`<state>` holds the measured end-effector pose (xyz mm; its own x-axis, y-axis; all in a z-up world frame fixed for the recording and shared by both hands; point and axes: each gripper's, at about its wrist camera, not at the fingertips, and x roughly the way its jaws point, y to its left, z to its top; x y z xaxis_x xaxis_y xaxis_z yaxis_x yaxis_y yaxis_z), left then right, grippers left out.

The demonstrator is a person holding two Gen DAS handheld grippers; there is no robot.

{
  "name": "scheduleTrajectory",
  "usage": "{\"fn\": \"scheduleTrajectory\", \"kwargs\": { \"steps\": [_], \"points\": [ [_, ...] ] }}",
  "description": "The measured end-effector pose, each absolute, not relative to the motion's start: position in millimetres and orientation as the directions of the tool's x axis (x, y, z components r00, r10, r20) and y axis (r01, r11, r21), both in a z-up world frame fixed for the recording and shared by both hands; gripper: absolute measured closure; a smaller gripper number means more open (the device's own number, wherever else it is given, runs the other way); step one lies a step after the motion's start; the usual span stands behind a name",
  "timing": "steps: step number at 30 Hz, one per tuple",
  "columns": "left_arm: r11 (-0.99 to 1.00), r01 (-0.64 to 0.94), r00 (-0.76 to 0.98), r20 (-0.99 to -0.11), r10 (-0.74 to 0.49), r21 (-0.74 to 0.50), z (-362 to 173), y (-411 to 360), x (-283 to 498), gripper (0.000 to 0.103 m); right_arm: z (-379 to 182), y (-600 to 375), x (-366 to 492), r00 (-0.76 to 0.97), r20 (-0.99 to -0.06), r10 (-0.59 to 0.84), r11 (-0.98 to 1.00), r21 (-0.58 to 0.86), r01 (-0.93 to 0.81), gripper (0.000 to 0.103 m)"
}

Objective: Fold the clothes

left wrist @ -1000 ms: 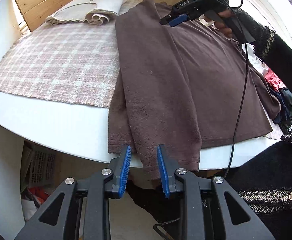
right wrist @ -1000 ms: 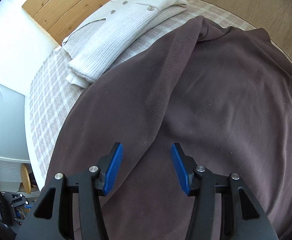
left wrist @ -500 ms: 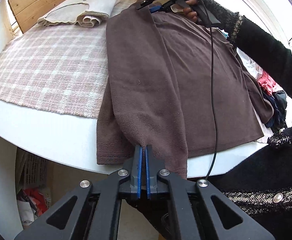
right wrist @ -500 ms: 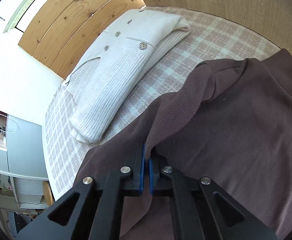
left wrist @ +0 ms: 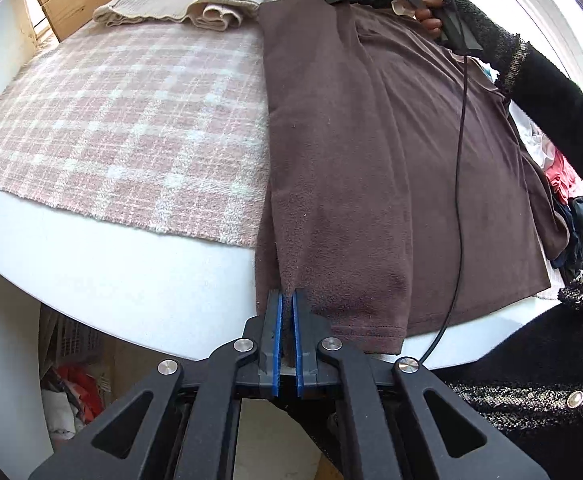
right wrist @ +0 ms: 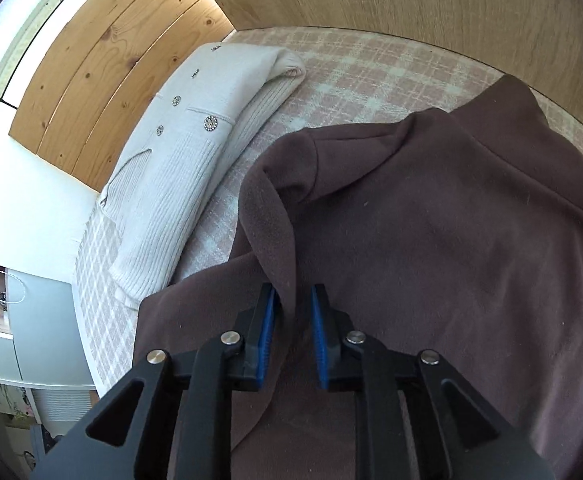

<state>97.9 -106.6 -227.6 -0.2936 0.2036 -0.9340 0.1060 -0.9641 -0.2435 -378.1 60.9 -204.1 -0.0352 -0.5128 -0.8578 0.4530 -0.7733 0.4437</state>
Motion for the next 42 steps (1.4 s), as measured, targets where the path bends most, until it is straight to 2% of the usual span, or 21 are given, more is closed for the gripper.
{"fn": "scheduleTrajectory", "kwargs": {
  "steps": [4,8,12,16,19,21,23,25,26,27,31,34,36,37,38,39,41,42],
  "points": [
    [-0.978,0.101,-0.336,-0.932,0.138,-0.181,-197,-107,113,0.093,-156,69,-345,-0.174,-0.844,-0.508,-0.749,0.332,0.574,0.079],
    [-0.977,0.072,-0.411,-0.899,0.154,-0.200,-175,-99,108,0.093,-144,29,-297,0.000,-0.806,-0.591,-0.569,0.417,0.709,0.079],
    [-0.974,0.028,-0.376,-0.905,0.200,-0.226,-203,-78,83,0.093,-168,-26,-245,0.103,-0.849,-0.519,-0.454,0.376,0.808,0.079],
    [-0.973,0.028,-0.302,-0.929,0.212,-0.231,-235,-67,85,0.093,-187,-69,-223,0.153,-0.901,-0.405,-0.441,0.339,0.831,0.078],
    [-0.967,0.031,-0.313,-0.921,0.232,-0.254,-235,-65,91,0.093,-197,-87,-213,0.153,-0.930,-0.334,-0.470,0.305,0.829,0.074],
    [-0.964,0.034,-0.325,-0.915,0.240,-0.265,-236,-66,94,0.093,-205,-94,-207,0.136,-0.946,-0.294,-0.485,0.270,0.831,0.065],
    [-0.960,0.036,-0.337,-0.907,0.251,-0.279,-237,-68,97,0.093,-215,-99,-203,0.111,-0.962,-0.249,-0.502,0.226,0.835,0.066],
    [-0.957,0.032,-0.344,-0.902,0.261,-0.289,-237,-69,99,0.093,-219,-100,-201,0.059,-0.972,-0.226,-0.505,0.168,0.847,0.078],
    [-0.956,0.028,-0.347,-0.900,0.263,-0.291,-237,-70,99,0.093,-219,-98,-202,0.031,-0.973,-0.227,-0.506,0.145,0.850,0.097],
    [-0.956,0.025,-0.352,-0.898,0.266,-0.293,-237,-71,100,0.092,-218,-94,-210,0.035,-0.967,-0.251,-0.527,0.167,0.833,0.100],
    [-0.951,0.020,-0.374,-0.884,0.279,-0.309,-237,-75,105,0.092,-214,-75,-241,0.039,-0.929,-0.369,-0.594,0.268,0.759,0.100],
    [-0.949,0.038,-0.388,-0.880,0.274,-0.313,-234,-80,110,0.092,-199,-51,-247,0.114,-0.875,-0.471,-0.594,0.410,0.692,0.099],
    [-0.949,0.078,-0.417,-0.874,0.248,-0.306,-225,-89,118,0.092,-180,-34,-228,0.101,-0.853,-0.511,-0.549,0.415,0.725,0.097],
    [-0.946,0.101,-0.437,-0.868,0.237,-0.309,-219,-96,125,0.088,-175,-28,-214,0.082,-0.863,-0.498,-0.545,0.385,0.745,0.095],
    [-0.945,0.117,-0.449,-0.865,0.223,-0.305,-215,-103,129,0.084,-172,-21,-201,0.068,-0.871,-0.487,-0.540,0.361,0.760,0.087],
    [-0.947,0.126,-0.456,-0.865,0.209,-0.296,-212,-107,131,0.074,-175,-14,-191,0.076,-0.871,-0.485,-0.538,0.365,0.760,0.078],
    [-0.953,0.139,-0.442,-0.878,0.184,-0.270,-214,-114,129,0.067,-183,-6,-177,0.078,-0.874,-0.479,-0.541,0.364,0.758,0.073],
    [-0.956,0.136,-0.424,-0.888,0.180,-0.259,-218,-114,125,0.067,-189,-4,-172,0.075,-0.876,-0.476,-0.545,0.361,0.757,0.073]
  ]
}}
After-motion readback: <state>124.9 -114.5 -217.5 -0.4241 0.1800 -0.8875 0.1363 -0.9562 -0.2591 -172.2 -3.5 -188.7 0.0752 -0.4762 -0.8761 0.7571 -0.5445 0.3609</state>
